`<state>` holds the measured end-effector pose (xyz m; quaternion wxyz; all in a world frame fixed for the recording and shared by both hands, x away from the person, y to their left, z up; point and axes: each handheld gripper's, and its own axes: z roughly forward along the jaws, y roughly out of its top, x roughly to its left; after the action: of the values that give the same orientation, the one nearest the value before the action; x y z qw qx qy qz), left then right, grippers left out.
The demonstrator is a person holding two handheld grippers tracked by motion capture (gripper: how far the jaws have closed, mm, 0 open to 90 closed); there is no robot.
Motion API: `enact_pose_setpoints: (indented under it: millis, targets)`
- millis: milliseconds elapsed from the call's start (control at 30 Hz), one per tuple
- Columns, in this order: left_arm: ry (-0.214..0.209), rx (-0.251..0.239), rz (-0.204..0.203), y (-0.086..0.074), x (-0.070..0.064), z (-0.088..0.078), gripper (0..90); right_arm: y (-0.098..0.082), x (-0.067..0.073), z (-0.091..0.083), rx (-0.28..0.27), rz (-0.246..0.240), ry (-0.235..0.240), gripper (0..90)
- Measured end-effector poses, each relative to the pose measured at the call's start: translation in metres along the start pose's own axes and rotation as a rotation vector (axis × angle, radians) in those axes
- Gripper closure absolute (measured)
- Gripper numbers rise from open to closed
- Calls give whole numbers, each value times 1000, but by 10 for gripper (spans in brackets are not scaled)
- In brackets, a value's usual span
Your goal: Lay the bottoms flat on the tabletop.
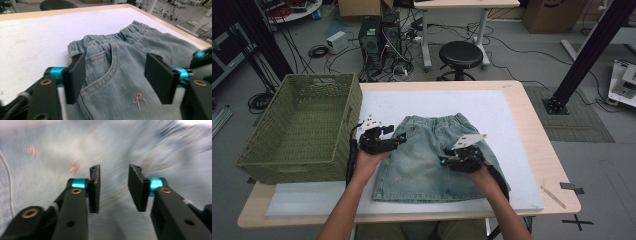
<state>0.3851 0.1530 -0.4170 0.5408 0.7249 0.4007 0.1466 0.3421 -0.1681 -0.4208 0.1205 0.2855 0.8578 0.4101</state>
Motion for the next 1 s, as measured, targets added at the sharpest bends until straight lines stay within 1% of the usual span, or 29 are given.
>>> enact_pose_setpoints:
  millis: [33,67,100,133,200,267,300,367,433,467,500,533,600,633,700,733,767,867,933,967,1000]
  targets:
    - [-4,8,-4,2,2,3,315,2,-6,-7,-25,13,-12,596]
    - [-5,16,-8,4,4,7,299,4,-14,-13,-35,25,-34,554]
    - [-20,29,-4,6,7,12,281,5,-23,-18,-39,36,-60,523]
    - [-22,49,-8,6,9,16,249,7,-34,-24,-40,48,-92,479]
    - [-5,80,1,9,13,25,239,9,-50,-31,-48,71,-134,423]
    - [1,52,9,9,18,29,239,10,-67,-35,-49,93,-163,390]
    - [3,48,0,9,21,30,239,10,-74,-36,-49,99,-179,374]
    - [4,76,-11,10,27,34,239,10,-88,-37,-43,117,-197,364]
    - [7,84,-1,13,29,37,239,9,-99,-37,-30,130,-219,326]
    - [1,87,5,15,30,38,239,8,-103,-35,-22,136,-220,309]
    - [10,81,19,18,30,39,239,8,-107,-34,-10,142,-228,298]
    - [14,78,24,19,31,40,239,8,-111,-32,0,140,-236,267]
    - [26,88,19,22,34,41,240,9,-115,-30,14,144,-244,229]
    - [35,94,21,23,35,41,242,9,-117,-29,12,155,-241,214]
    - [54,99,26,24,39,41,272,7,-122,-27,15,166,-245,213]
    - [59,108,27,24,40,41,286,6,-125,-25,24,179,-265,214]
    - [65,114,26,23,41,42,293,5,-127,-24,33,189,-275,214]
    - [76,139,10,19,47,44,303,1,-134,-18,58,216,-286,219]
    - [79,155,-6,14,50,47,313,0,-138,-14,67,223,-277,287]
    - [82,165,-4,11,50,48,324,0,-140,-13,70,228,-278,297]
    - [85,172,-7,9,51,49,343,0,-141,-12,71,244,-282,317]
